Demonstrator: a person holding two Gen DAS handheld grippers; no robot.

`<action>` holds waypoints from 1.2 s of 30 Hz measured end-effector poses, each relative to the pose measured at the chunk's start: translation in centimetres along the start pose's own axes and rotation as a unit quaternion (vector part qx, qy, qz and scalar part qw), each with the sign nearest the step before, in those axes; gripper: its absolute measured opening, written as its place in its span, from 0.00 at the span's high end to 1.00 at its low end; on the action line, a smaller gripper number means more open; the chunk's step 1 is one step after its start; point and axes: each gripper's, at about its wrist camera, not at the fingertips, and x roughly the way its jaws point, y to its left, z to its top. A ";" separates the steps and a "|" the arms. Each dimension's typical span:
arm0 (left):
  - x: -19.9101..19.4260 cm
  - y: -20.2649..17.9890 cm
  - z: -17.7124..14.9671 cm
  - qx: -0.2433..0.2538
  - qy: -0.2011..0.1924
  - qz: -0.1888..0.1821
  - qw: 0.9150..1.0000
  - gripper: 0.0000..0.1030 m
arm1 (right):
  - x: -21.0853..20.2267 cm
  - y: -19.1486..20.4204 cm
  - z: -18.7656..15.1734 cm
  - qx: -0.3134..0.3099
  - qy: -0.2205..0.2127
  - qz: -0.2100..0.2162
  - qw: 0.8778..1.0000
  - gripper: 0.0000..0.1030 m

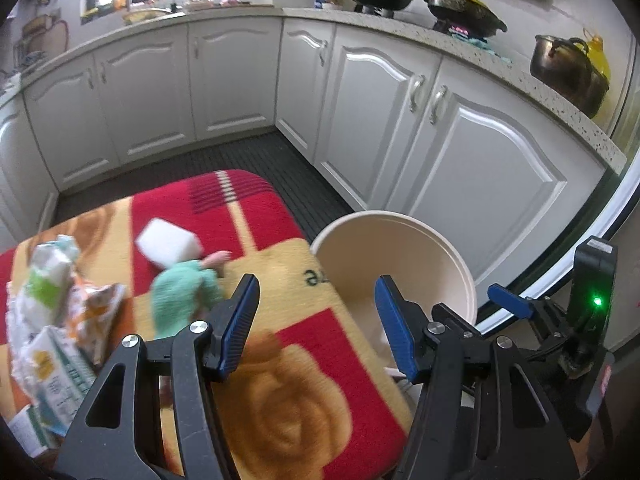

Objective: Collect trash
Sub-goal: 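Move both open tools back over the table toward the trash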

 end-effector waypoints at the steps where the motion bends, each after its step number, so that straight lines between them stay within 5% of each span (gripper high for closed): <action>1: -0.4 0.3 -0.1 -0.001 -0.003 0.003 1.000 0.43 | -0.3 0.4 0.0 -0.002 -0.001 0.001 1.000 0.23; 16: -8.1 7.7 -2.9 -0.036 -0.032 0.049 0.998 0.41 | -4.7 9.1 0.2 -0.056 -0.029 0.065 0.996 0.18; 24: -11.5 14.9 -5.3 -0.060 -0.022 0.079 0.995 0.31 | -4.7 13.1 -0.4 -0.090 -0.016 0.098 0.991 0.18; 36: -11.0 24.2 -8.6 -0.116 -0.003 0.061 0.991 0.28 | -2.3 17.5 0.7 -0.096 0.018 0.140 0.985 0.18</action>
